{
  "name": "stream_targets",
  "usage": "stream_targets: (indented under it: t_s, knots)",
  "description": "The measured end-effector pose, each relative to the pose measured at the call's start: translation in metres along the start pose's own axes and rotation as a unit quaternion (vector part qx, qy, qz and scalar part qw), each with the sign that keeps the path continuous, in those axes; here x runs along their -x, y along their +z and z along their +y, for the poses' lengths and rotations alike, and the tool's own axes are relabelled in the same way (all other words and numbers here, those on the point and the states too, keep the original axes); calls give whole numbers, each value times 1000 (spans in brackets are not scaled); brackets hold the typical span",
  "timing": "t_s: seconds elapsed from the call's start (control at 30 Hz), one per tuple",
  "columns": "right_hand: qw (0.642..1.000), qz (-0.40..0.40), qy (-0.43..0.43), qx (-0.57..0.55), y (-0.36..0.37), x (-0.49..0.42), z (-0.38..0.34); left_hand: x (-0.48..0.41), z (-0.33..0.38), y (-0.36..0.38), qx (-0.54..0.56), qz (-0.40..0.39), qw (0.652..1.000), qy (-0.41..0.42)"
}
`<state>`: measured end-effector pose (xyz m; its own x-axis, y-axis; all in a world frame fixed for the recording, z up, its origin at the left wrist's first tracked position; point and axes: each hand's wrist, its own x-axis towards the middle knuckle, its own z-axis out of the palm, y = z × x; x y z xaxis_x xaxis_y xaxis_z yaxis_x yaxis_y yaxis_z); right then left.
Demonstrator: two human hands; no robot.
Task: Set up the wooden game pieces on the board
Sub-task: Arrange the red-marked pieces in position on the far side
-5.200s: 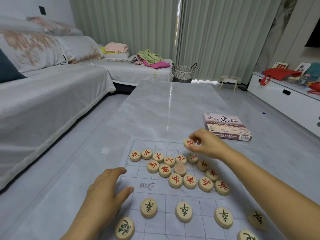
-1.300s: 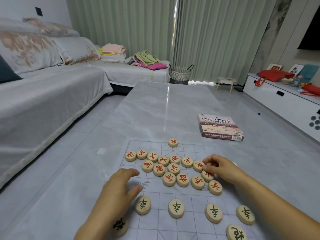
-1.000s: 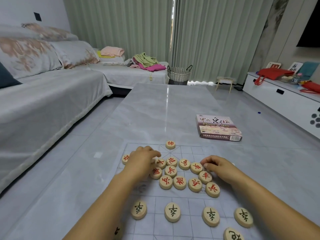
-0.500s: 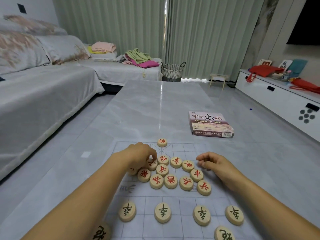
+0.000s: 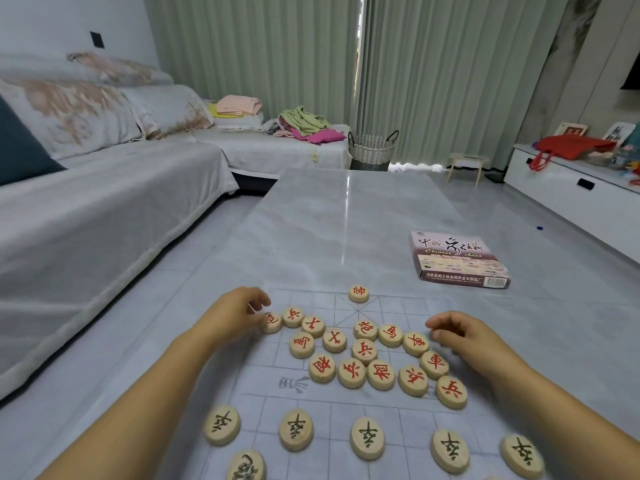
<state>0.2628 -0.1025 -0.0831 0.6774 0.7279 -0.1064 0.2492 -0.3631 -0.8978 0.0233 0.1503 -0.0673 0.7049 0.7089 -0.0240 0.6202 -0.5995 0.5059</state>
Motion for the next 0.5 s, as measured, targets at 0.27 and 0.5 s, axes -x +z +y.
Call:
stream_targets:
  t_s: [0.27,0.5]
  knots:
    - [899,-97,-176,389,90,-13,-63,-3,26,14,-20,9,996,82]
    - [875,-77,-181,441,101,-25,-73,-21,51,24,-109,-98,984,103]
